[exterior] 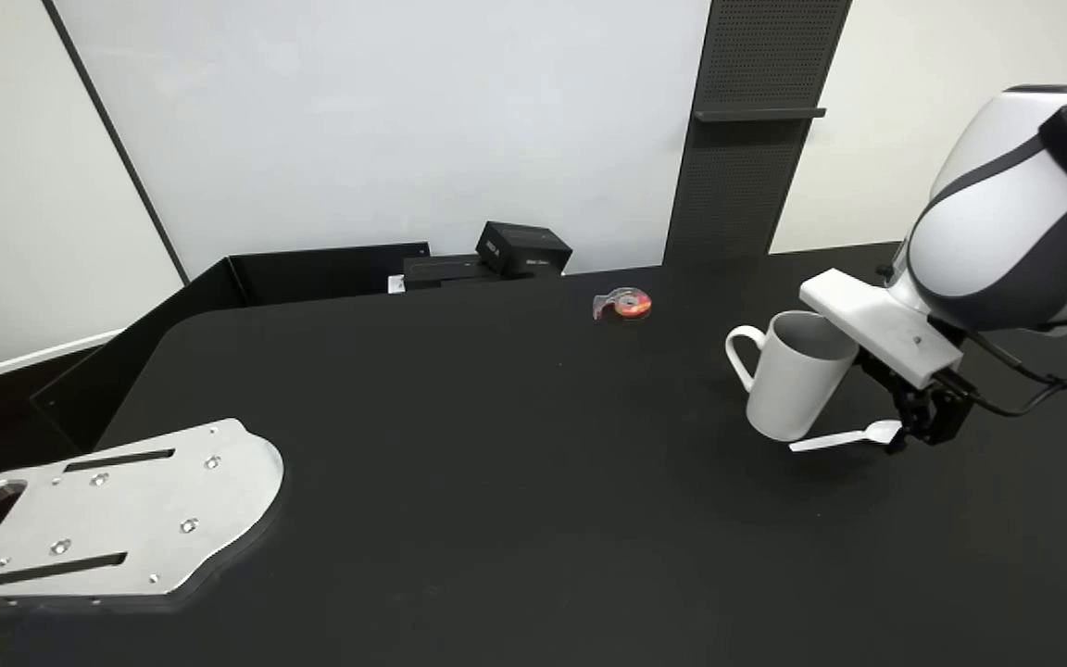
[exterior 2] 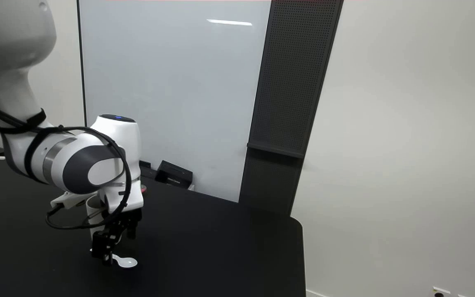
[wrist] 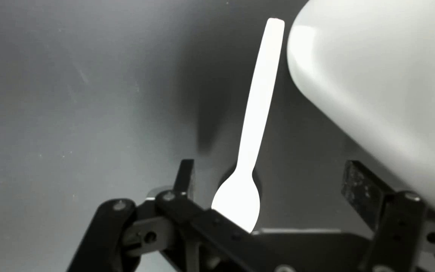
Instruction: Place the spoon in the mug
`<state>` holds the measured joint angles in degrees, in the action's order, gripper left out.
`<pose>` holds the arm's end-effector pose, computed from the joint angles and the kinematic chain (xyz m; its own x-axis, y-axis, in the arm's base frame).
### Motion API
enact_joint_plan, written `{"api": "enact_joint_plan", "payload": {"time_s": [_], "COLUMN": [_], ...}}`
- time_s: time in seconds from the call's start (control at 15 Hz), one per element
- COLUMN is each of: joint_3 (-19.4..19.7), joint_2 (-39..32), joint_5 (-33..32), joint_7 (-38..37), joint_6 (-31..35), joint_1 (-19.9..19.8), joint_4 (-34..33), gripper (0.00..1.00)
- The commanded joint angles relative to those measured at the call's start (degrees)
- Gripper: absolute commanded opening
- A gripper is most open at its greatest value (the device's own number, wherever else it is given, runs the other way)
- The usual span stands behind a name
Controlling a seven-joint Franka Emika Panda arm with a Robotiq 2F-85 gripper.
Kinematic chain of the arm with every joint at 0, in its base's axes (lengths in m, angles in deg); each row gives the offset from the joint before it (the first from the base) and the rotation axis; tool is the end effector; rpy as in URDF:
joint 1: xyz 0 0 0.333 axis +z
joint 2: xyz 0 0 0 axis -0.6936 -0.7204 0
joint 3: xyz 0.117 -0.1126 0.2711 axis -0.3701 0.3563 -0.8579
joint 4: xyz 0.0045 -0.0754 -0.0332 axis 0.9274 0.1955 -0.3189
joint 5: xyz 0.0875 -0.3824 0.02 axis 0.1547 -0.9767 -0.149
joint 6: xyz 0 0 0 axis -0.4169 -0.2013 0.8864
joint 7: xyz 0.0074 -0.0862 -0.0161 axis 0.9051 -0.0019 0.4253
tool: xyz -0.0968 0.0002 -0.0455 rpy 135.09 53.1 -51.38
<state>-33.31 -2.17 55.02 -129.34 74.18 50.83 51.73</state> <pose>0.5478 0.0074 0.1208 0.0751 -0.9971 -0.0125 -0.9969 -0.0748 -0.0241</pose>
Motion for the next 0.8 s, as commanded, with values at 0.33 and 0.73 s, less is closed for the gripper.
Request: {"api": "enact_joint_plan", "payload": {"time_s": [0.33,0.73], "joint_3": [2.5,4.4], "joint_2": [-2.2,-2.9], "joint_5": [0.9,0.6], "joint_7": [-1.7,-2.9], "joint_6": [2.7,3.9], "joint_1": [3.0,4.9], "joint_4": [-0.3,-0.3], "gripper": [0.75,0.4]}}
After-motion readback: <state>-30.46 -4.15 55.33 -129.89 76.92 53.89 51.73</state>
